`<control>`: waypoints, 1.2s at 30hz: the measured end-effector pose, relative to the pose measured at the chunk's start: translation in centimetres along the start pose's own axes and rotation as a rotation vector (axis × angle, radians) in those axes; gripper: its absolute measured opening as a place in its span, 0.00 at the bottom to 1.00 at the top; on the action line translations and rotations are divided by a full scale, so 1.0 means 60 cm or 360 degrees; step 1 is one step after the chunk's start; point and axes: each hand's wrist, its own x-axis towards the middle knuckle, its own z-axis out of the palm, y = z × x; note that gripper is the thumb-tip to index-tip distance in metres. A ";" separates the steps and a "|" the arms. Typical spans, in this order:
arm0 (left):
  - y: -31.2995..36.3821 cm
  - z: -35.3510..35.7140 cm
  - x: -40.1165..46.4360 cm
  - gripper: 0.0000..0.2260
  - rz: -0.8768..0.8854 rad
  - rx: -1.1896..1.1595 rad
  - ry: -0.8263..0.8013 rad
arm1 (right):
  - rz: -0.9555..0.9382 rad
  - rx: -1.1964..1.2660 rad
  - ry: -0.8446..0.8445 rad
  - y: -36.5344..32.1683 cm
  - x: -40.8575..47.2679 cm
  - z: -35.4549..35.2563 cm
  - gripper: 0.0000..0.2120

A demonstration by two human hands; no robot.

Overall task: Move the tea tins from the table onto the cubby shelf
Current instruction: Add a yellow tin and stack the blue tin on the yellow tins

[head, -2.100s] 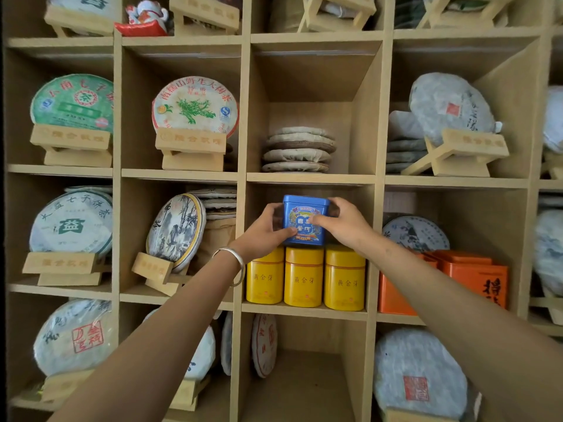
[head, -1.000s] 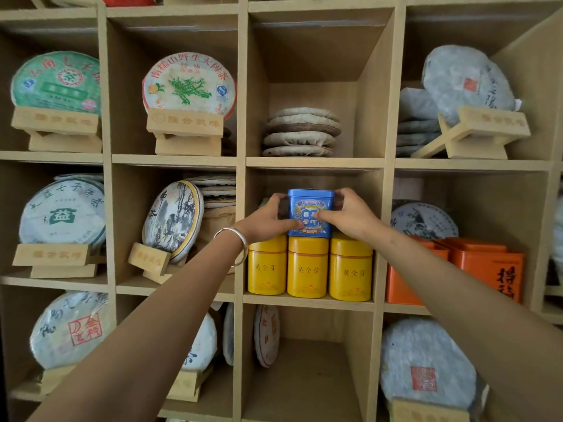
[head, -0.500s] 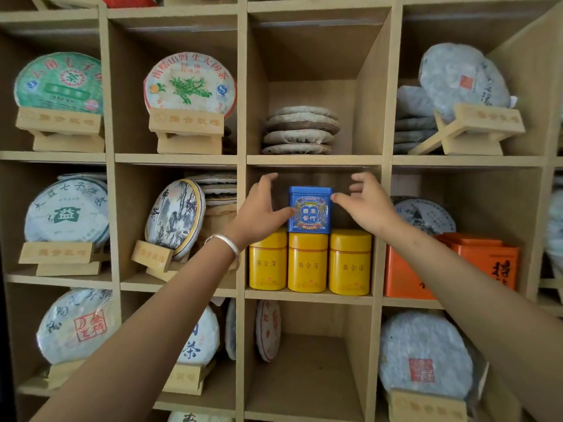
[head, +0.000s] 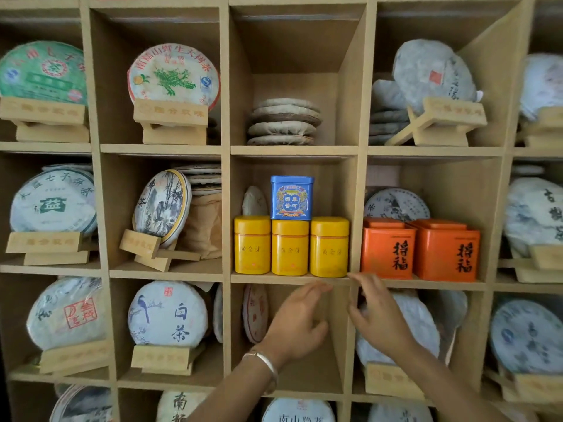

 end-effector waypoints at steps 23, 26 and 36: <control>-0.026 0.027 0.022 0.28 -0.0298 -0.0258 0.0150 | -0.0028 0.0047 -0.0086 0.012 0.015 0.004 0.28; -0.034 0.028 0.017 0.29 -0.0237 -0.0209 0.0103 | -0.0056 -0.0002 -0.0130 0.021 0.007 -0.001 0.28; -0.041 0.035 0.019 0.30 -0.0260 -0.0268 0.0122 | -0.0027 0.0032 -0.0144 0.022 0.006 0.009 0.30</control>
